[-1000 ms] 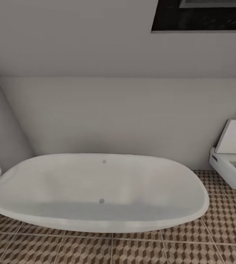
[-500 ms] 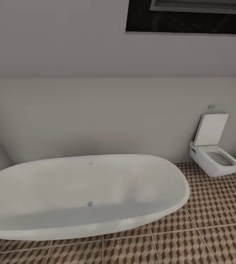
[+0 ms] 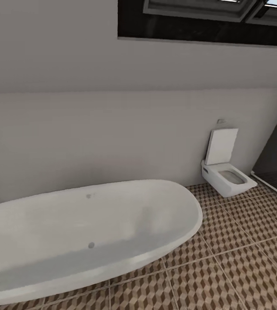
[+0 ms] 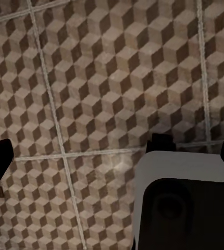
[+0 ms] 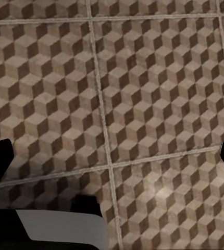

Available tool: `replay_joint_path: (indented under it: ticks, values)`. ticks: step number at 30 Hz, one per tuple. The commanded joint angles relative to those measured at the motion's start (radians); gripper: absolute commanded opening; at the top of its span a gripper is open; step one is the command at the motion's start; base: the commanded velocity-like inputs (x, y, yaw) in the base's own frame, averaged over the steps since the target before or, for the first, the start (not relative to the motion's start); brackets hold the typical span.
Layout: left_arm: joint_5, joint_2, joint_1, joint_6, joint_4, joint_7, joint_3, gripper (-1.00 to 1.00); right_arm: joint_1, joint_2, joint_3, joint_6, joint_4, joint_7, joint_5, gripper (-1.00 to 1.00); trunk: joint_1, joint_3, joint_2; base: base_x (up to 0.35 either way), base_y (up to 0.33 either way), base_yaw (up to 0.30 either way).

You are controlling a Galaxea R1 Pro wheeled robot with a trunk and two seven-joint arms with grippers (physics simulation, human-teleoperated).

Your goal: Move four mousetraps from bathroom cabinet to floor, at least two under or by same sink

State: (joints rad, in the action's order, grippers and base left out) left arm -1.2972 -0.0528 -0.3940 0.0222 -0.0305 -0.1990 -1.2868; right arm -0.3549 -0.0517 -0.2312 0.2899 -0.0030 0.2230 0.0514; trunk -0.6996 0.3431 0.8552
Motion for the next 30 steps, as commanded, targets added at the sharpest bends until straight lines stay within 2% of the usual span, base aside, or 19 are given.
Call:
replay_joint_path:
  ticks: [1,30]
  values:
    - [-0.007,-0.001,0.000,0.002,-0.003,-0.007,-0.008,1.00,-0.001,-0.001,-0.008,0.003,0.002,0.004,0.005,1.00,0.000,0.001,0.001,0.000,0.000,-0.288]
    - [-0.007,-0.001,0.000,0.002,-0.003,-0.007,-0.008,1.00,-0.001,-0.001,-0.008,0.002,0.001,0.004,0.005,1.00,0.000,0.001,0.001,0.000,0.000,-0.288]
